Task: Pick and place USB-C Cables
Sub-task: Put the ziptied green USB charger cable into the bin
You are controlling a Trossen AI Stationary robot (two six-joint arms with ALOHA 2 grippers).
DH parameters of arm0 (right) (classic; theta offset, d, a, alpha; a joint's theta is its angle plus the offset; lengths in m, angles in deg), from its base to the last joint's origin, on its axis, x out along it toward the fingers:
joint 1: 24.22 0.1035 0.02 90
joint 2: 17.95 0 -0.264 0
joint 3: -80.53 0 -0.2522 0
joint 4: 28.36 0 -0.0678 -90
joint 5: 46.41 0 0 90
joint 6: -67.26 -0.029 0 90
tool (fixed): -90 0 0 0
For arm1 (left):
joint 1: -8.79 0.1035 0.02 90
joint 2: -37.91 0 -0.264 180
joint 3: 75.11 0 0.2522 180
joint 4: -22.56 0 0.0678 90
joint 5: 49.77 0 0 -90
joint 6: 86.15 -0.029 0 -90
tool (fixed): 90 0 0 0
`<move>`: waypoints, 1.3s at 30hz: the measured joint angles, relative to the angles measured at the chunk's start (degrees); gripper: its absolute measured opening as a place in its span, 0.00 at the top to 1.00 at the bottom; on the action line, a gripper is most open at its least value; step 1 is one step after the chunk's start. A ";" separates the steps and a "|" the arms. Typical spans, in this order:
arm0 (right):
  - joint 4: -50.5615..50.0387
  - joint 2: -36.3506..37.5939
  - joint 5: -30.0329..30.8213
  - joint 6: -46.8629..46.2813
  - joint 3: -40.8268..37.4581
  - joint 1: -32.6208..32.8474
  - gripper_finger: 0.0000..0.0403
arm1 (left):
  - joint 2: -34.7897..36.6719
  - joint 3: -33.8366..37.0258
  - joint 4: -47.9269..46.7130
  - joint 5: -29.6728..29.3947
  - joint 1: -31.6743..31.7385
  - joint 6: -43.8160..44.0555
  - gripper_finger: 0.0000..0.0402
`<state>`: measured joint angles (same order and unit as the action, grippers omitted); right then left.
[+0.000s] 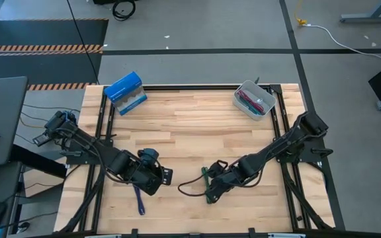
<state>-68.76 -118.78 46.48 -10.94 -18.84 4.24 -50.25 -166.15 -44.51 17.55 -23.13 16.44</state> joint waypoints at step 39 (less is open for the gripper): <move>-3.26 -8.40 -3.56 1.46 -0.11 -6.93 0.94 | -0.02 -0.02 9.00 0.02 -0.59 -6.66 0.75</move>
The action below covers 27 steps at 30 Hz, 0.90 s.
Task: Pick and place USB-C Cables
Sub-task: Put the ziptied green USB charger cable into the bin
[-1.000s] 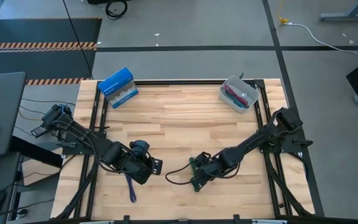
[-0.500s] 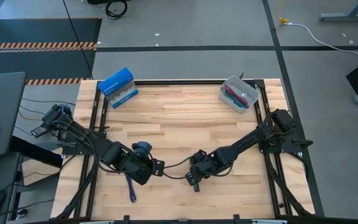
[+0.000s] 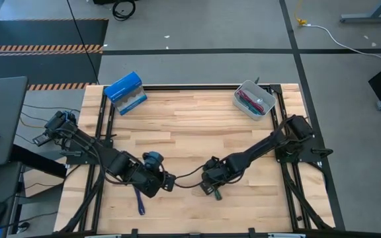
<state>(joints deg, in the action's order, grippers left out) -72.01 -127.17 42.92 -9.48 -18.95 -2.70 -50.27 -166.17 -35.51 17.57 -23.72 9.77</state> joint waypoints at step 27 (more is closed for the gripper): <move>-42.69 28.45 18.82 62.42 0.07 -50.75 0.96 | 0.00 0.00 18.60 -6.25 9.80 -25.15 0.75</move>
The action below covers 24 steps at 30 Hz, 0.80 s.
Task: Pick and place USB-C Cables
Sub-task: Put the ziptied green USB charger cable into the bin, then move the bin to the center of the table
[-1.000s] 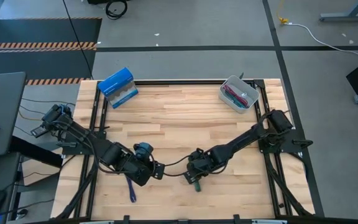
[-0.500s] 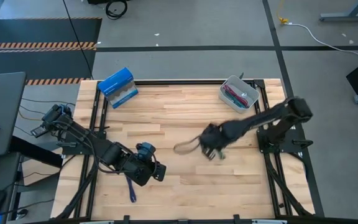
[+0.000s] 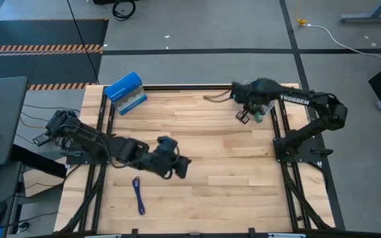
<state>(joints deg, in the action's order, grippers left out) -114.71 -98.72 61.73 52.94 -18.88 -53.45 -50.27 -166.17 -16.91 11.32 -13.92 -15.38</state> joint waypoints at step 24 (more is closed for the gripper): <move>9.06 -5.91 0.70 22.62 0.04 -20.42 0.55 | 0.00 0.00 9.58 0.67 6.47 -5.44 0.75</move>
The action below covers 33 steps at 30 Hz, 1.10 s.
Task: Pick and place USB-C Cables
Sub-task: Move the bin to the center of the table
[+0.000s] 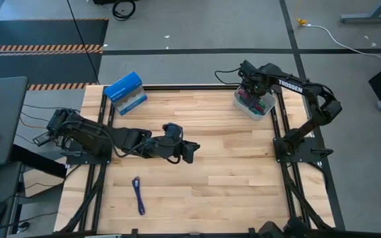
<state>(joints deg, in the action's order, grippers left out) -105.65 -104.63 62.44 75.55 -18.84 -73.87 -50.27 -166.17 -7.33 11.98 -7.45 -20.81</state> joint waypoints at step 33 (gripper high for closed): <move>17.07 1.43 -12.64 -6.81 -16.06 7.56 0.54 | 0.02 0.00 0.01 1.39 -4.03 5.08 0.75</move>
<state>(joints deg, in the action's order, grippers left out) -88.58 -103.20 49.80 68.74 -34.90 -66.30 -50.25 -166.17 -7.32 13.37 -11.48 -15.74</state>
